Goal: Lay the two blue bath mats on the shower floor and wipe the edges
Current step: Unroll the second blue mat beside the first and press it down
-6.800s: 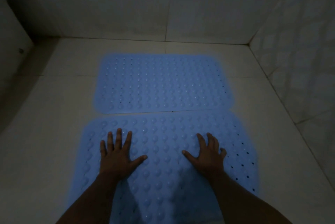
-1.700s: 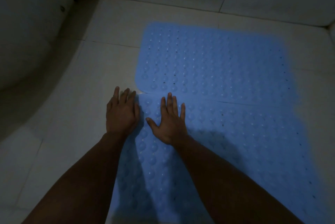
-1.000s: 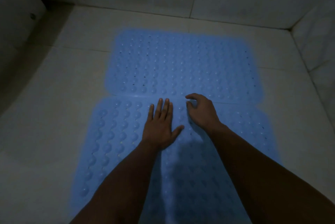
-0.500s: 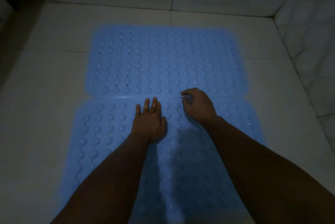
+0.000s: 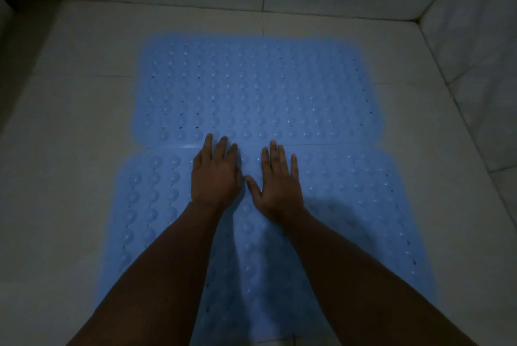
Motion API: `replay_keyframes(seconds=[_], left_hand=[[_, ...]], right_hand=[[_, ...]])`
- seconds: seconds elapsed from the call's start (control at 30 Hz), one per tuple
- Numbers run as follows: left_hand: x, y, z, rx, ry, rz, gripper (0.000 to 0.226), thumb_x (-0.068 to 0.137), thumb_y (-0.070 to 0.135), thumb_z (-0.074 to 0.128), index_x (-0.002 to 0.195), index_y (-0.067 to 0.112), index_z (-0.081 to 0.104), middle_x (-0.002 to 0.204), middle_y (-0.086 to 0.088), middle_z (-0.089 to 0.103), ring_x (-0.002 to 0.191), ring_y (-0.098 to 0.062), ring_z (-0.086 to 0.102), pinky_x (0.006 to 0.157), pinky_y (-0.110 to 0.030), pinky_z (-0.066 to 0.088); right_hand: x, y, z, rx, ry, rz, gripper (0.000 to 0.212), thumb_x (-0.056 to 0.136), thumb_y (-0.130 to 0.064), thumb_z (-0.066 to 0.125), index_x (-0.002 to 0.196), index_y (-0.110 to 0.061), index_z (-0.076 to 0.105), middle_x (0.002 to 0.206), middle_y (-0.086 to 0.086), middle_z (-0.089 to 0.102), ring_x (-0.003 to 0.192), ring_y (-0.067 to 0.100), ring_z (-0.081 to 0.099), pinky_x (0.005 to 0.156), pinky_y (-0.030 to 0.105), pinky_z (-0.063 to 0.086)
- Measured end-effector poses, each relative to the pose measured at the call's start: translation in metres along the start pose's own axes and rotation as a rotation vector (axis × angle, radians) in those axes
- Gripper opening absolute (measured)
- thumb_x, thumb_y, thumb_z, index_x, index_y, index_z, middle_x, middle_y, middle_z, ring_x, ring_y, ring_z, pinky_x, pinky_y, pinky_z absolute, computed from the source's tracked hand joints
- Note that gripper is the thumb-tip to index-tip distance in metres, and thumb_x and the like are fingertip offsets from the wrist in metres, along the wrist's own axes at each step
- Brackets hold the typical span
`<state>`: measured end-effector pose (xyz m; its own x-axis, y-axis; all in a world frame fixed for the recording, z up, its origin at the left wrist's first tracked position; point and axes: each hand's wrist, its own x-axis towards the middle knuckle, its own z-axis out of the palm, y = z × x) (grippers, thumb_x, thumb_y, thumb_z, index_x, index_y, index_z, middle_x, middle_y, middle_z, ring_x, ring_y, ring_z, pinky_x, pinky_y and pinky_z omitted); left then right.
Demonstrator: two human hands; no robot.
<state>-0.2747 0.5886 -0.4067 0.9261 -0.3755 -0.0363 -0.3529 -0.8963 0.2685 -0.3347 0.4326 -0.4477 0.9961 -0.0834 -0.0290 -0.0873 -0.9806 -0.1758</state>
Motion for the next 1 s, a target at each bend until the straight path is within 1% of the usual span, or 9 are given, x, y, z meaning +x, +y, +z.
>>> replay_keyframes(seconds=[0.13, 0.23, 0.3, 0.37, 0.43, 0.5, 0.6, 0.83, 1.0], left_hand=[[0.002, 0.000, 0.015, 0.000, 0.082, 0.011, 0.062, 0.093, 0.035, 0.032, 0.149, 0.011, 0.048, 0.164, -0.017, 0.031, 0.154, -0.043, 0.015, 0.115, -0.060, 0.032], [0.005, -0.011, 0.014, -0.001, 0.110, -0.011, 0.062, 0.095, 0.035, 0.031, 0.150, 0.012, 0.045, 0.167, -0.016, 0.025, 0.155, -0.043, 0.009, 0.117, -0.061, 0.028], [0.006, -0.018, 0.018, -0.002, 0.101, -0.038, 0.062, 0.094, 0.035, 0.031, 0.151, 0.013, 0.044, 0.167, -0.015, 0.022, 0.156, -0.042, 0.007, 0.117, -0.060, 0.028], [0.006, -0.023, 0.024, -0.018, 0.093, -0.085, 0.062, 0.094, 0.034, 0.035, 0.151, 0.013, 0.045, 0.168, -0.015, 0.022, 0.155, -0.043, 0.008, 0.117, -0.060, 0.028], [0.004, -0.018, 0.023, -0.028, 0.078, -0.121, 0.062, 0.093, 0.034, 0.036, 0.151, 0.013, 0.046, 0.168, -0.015, 0.021, 0.155, -0.044, 0.009, 0.117, -0.059, 0.028], [0.006, 0.001, 0.016, -0.045, 0.047, -0.141, 0.059, 0.096, 0.032, 0.042, 0.153, 0.014, 0.043, 0.168, -0.015, 0.018, 0.155, -0.043, 0.007, 0.118, -0.058, 0.026], [0.018, 0.039, 0.013, -0.068, -0.050, -0.122, 0.060, 0.101, 0.033, 0.046, 0.158, 0.018, 0.033, 0.170, -0.010, 0.011, 0.156, -0.039, 0.000, 0.123, -0.054, 0.018], [0.014, 0.137, 0.060, -0.109, -0.157, 0.162, 0.061, 0.104, 0.036, 0.037, 0.160, 0.014, 0.026, 0.171, -0.010, 0.007, 0.157, -0.036, -0.005, 0.124, -0.058, 0.013], [0.009, 0.153, 0.105, 0.091, -0.146, 0.292, 0.087, 0.099, 0.070, 0.022, 0.162, 0.010, 0.018, 0.171, -0.012, 0.003, 0.158, -0.031, -0.008, 0.121, -0.067, -0.003]], right_hand=[[-0.008, 0.011, 0.002, -0.039, 0.049, 0.001, 0.082, 0.100, -0.063, 0.028, 0.158, -0.007, 0.020, 0.168, 0.015, 0.007, 0.156, 0.027, 0.005, 0.123, 0.056, 0.010], [-0.003, -0.002, -0.004, 0.003, -0.008, 0.016, 0.088, 0.096, -0.068, 0.029, 0.159, -0.009, 0.016, 0.169, 0.013, 0.002, 0.156, 0.027, 0.000, 0.125, 0.055, 0.002], [0.001, -0.004, -0.007, 0.099, -0.156, 0.034, 0.091, 0.095, -0.070, 0.030, 0.160, -0.011, 0.007, 0.169, 0.009, -0.008, 0.156, 0.024, -0.009, 0.124, 0.053, -0.008], [0.018, -0.002, -0.021, 0.241, -0.414, 0.083, 0.087, 0.098, -0.067, 0.031, 0.161, -0.014, 0.004, 0.168, 0.005, -0.013, 0.155, 0.021, -0.012, 0.124, 0.048, -0.010], [0.044, 0.010, -0.053, 0.372, -0.542, 0.146, 0.075, 0.101, -0.058, 0.040, 0.159, -0.014, 0.024, 0.168, 0.007, 0.011, 0.155, 0.022, 0.011, 0.126, 0.039, 0.006], [0.066, 0.029, -0.095, 0.438, -0.414, 0.162, 0.056, 0.101, -0.049, 0.050, 0.144, -0.013, 0.053, 0.155, 0.008, 0.045, 0.145, 0.024, 0.040, 0.119, 0.033, 0.028], [0.076, 0.057, -0.129, 0.443, -0.209, 0.140, 0.035, 0.102, -0.036, 0.052, 0.120, -0.013, 0.071, 0.133, 0.009, 0.066, 0.125, 0.026, 0.058, 0.105, 0.033, 0.043], [0.044, 0.132, -0.114, 0.411, -0.017, 0.224, 0.035, 0.097, -0.039, 0.050, 0.115, -0.019, 0.072, 0.121, 0.003, 0.072, 0.113, 0.023, 0.066, 0.098, 0.036, 0.051], [0.023, 0.178, -0.088, 0.360, 0.137, 0.245, 0.034, 0.095, -0.038, 0.049, 0.108, -0.018, 0.073, 0.112, 0.004, 0.073, 0.107, 0.024, 0.066, 0.094, 0.039, 0.053]])
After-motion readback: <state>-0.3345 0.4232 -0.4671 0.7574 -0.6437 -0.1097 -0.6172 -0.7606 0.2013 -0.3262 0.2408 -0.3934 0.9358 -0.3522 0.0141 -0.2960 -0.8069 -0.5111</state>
